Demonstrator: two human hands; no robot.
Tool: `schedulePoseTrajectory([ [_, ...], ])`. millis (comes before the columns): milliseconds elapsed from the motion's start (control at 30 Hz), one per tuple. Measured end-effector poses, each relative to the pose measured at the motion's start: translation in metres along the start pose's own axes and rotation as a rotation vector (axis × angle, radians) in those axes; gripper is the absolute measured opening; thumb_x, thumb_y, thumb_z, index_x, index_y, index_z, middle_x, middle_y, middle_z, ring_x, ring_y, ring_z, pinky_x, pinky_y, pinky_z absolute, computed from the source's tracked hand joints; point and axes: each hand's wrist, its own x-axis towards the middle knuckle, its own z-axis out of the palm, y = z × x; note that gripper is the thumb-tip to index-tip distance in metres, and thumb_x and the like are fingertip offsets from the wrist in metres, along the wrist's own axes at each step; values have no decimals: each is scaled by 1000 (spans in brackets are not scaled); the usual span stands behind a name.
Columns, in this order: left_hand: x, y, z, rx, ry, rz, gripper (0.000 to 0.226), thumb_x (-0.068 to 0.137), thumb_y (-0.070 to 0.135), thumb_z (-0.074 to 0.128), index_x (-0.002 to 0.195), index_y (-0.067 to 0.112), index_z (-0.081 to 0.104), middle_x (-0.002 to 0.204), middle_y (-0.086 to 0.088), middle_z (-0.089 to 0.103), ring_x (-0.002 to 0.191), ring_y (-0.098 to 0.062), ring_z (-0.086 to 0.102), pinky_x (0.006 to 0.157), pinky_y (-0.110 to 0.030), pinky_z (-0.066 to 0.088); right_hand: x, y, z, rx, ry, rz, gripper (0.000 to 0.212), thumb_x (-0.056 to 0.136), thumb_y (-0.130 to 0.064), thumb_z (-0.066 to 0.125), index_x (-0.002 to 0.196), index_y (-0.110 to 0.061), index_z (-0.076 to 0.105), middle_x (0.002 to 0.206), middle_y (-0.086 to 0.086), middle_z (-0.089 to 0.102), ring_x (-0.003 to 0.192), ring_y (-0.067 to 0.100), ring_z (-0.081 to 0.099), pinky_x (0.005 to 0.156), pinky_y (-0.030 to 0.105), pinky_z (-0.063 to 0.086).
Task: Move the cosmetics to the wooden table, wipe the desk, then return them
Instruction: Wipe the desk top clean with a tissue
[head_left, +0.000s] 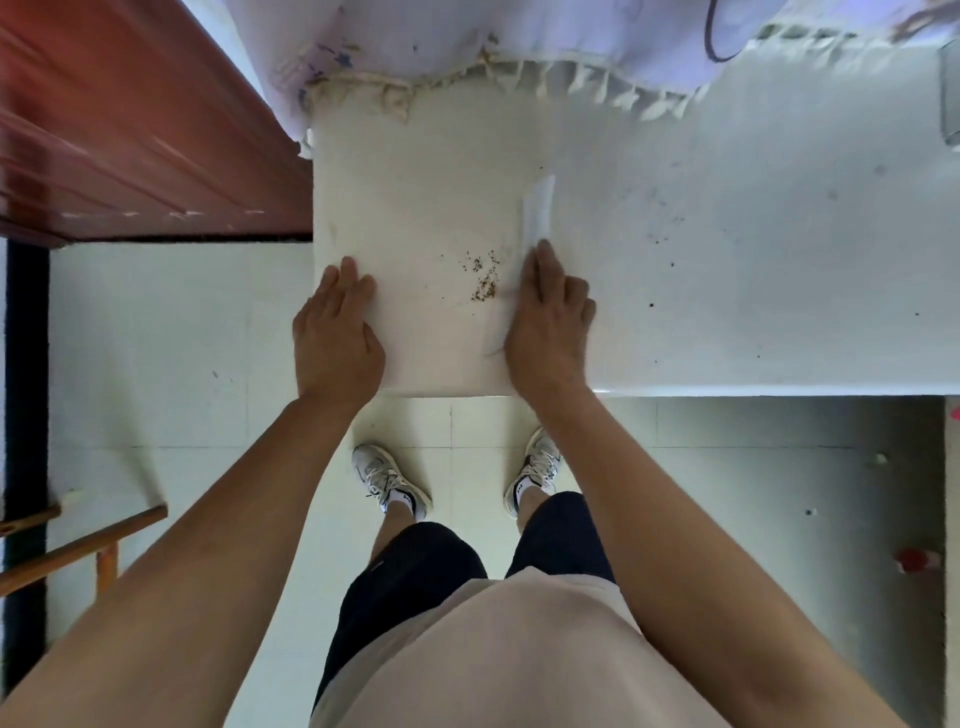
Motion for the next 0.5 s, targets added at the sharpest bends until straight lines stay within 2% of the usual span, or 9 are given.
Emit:
schedulePoseTrajectory([
  [67,1,-9,-6,-82,6,54,55,82,-5,38,135,3,54,150,-14,40,142,-31,34,114,-43,29,-1,-38,6,22,-44,-87,66,86,0,36,151,-3,28,160,9,23,112,36,42,90,42,33],
  [133,-1,-18,-12,-150,33,65,58,81,-4,35,136,1,52,148,-14,44,140,-28,37,115,-26,24,1,-71,11,75,-81,-131,64,88,1,36,152,-4,27,160,8,23,113,36,42,94,41,34],
  [200,-5,-29,-16,-195,89,-5,58,83,-7,35,139,2,47,149,-12,43,139,-25,36,110,-11,17,5,-94,13,154,-119,-201,60,90,3,39,149,-3,34,157,10,29,115,37,44,98,41,36],
  [267,-9,-37,-16,-283,121,-138,57,86,-7,36,142,3,42,148,-12,42,137,-24,38,108,-12,22,10,-101,9,321,-107,-257,52,90,6,44,142,1,46,150,16,40,118,40,48,104,42,38],
  [333,-7,-43,-17,-423,103,-312,50,92,0,39,141,5,41,139,-10,49,126,-23,49,100,-19,32,14,-98,0,499,-22,-239,48,87,10,47,134,3,55,141,20,49,120,41,51,107,37,39],
  [400,-1,-48,-17,-511,63,-453,43,97,12,41,139,10,45,128,-5,60,117,-21,55,90,-19,34,21,-81,-14,634,145,-159,48,83,12,46,128,4,60,135,22,54,122,39,53,109,39,41],
  [500,8,-51,-13,-443,35,-408,37,101,23,40,135,16,53,123,-6,62,113,-22,56,85,-19,32,41,-38,-34,635,435,-23,51,79,10,42,125,4,62,129,22,57,120,37,56,107,46,43],
])
